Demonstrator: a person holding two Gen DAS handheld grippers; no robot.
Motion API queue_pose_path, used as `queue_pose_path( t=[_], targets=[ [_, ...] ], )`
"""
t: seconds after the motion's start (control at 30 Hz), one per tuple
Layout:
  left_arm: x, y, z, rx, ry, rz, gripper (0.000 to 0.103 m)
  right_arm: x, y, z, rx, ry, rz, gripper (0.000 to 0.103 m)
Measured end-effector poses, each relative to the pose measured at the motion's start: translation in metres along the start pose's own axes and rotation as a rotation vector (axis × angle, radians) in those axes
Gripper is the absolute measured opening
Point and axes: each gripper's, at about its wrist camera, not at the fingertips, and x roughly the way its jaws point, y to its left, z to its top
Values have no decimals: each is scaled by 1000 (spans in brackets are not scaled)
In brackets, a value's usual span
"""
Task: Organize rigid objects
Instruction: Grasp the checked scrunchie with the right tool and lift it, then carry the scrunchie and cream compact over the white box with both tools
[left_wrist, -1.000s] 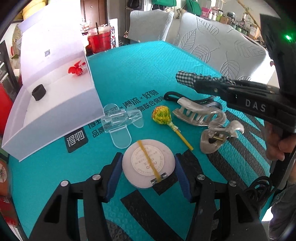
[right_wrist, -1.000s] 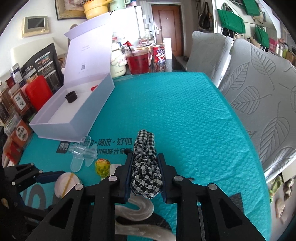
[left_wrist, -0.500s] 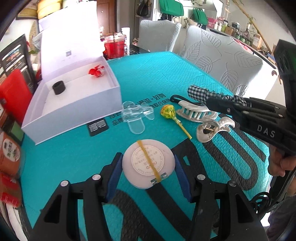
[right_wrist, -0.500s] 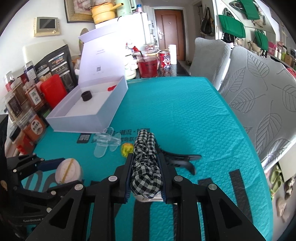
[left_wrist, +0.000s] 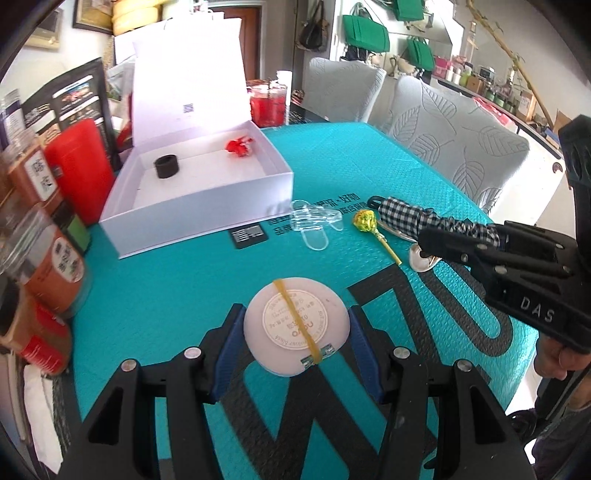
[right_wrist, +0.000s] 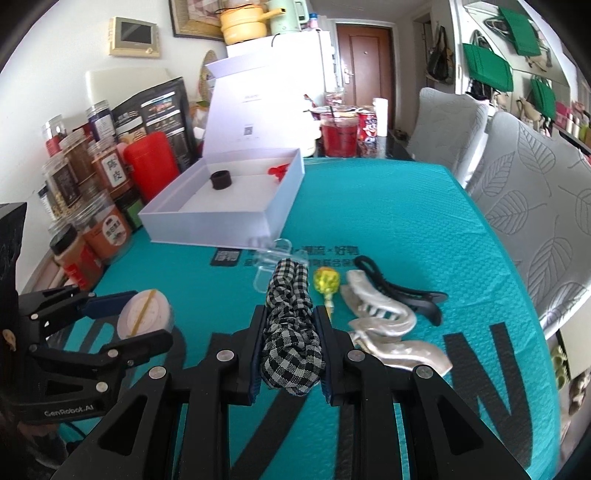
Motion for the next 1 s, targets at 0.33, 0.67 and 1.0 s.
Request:
queue_pose_path(
  t=[0.33,0.67,1.0],
  targets=[
    [-30,18,-19,-38,-39,49,55,-11,38,-8,-52,-18,55,24],
    [-50,33,-28,-55,-61,96,55,-20,66,-19,-72,-34,113,24],
    [-65,48,-22,-78,-105,104,56,-27,81,-20,-85,-42,118,24]
  ],
)
